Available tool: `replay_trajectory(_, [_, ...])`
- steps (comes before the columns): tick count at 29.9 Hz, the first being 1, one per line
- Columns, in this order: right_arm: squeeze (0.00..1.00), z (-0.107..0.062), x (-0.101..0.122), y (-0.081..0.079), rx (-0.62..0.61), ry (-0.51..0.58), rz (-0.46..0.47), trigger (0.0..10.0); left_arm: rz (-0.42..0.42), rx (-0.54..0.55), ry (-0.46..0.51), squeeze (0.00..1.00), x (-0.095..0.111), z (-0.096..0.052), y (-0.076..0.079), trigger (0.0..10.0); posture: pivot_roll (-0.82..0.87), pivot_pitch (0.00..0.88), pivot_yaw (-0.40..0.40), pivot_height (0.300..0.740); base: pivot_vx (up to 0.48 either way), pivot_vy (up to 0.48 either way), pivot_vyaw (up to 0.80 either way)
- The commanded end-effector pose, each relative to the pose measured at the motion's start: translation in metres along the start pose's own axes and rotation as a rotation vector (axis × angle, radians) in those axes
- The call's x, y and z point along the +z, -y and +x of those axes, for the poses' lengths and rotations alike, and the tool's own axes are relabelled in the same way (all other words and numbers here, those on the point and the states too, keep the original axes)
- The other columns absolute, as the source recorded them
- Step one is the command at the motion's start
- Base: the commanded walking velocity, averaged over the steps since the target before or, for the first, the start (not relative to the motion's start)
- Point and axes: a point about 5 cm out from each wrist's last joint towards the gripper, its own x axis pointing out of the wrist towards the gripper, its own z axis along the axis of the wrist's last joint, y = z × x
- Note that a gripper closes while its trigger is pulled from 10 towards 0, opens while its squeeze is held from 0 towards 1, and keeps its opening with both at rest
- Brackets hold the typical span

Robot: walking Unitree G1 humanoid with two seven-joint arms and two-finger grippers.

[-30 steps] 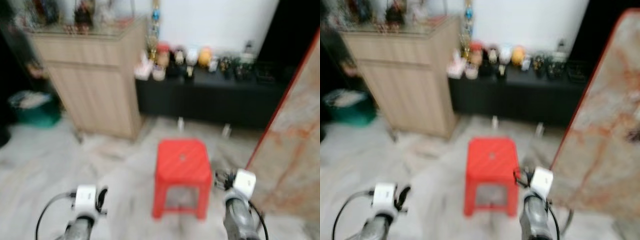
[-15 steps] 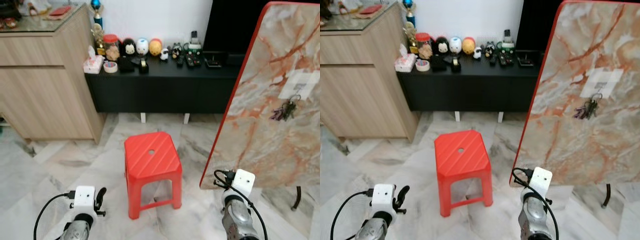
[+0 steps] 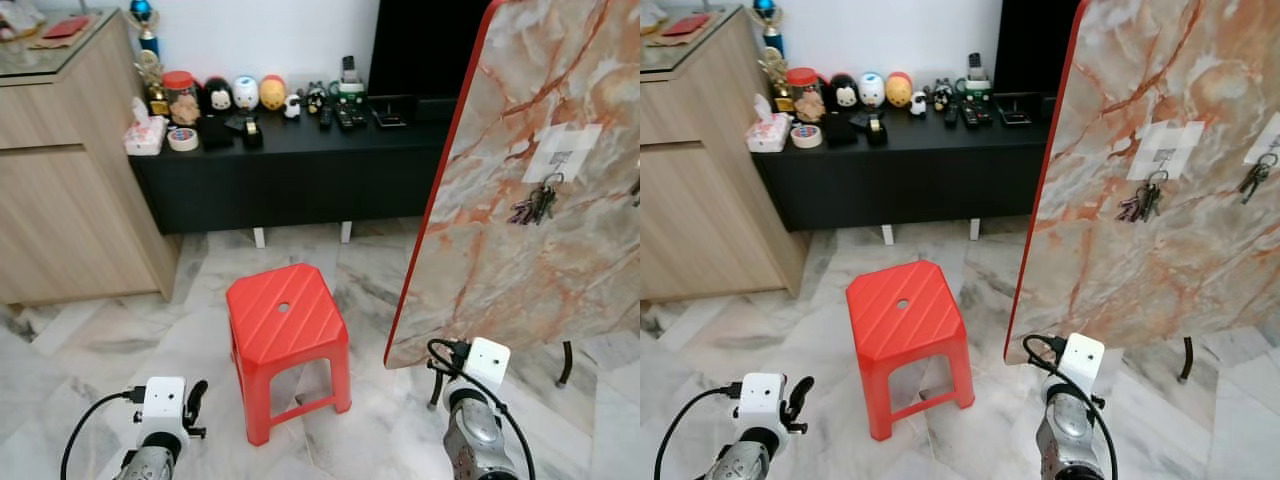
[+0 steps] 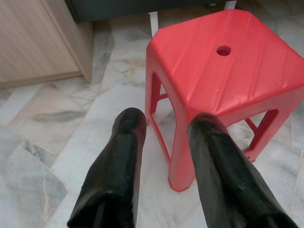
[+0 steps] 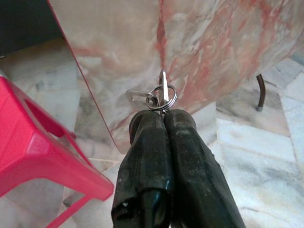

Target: Hang keys on a hook

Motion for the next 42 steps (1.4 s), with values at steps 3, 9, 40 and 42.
replay_trajectory(3, [0.00, 0.001, 0.004, -0.001, 0.000, 0.017, -0.002, 10.0, 0.017, -0.006, -0.015, 0.00, -0.003, -0.001, 0.001, 10.0, 0.07, 0.000, -0.042, 0.740, 0.000, -0.080, -0.79])
replay_trajectory(9, [0.00, 0.001, 0.004, -0.001, 0.001, 0.025, 0.002, 10.0, 0.016, -0.002, -0.025, 0.00, -0.006, -0.002, 0.001, 10.0, 0.07, 0.000, -0.043, 0.740, 0.000, -0.307, -0.39])
replay_trajectory(40, [0.00, 0.001, 0.005, -0.001, -0.013, 0.025, 0.045, 10.0, 0.045, -0.001, -0.070, 0.00, -0.013, -0.003, -0.003, 10.0, 0.08, 0.000, -0.036, 0.740, 0.000, -0.423, 0.00])
replay_trajectory(42, [0.00, 0.001, 0.005, -0.001, -0.013, 0.026, 0.047, 10.0, 0.047, -0.002, -0.069, 0.00, -0.013, -0.003, -0.003, 10.0, 0.08, 0.000, -0.037, 0.740, 0.000, -0.441, 0.00])
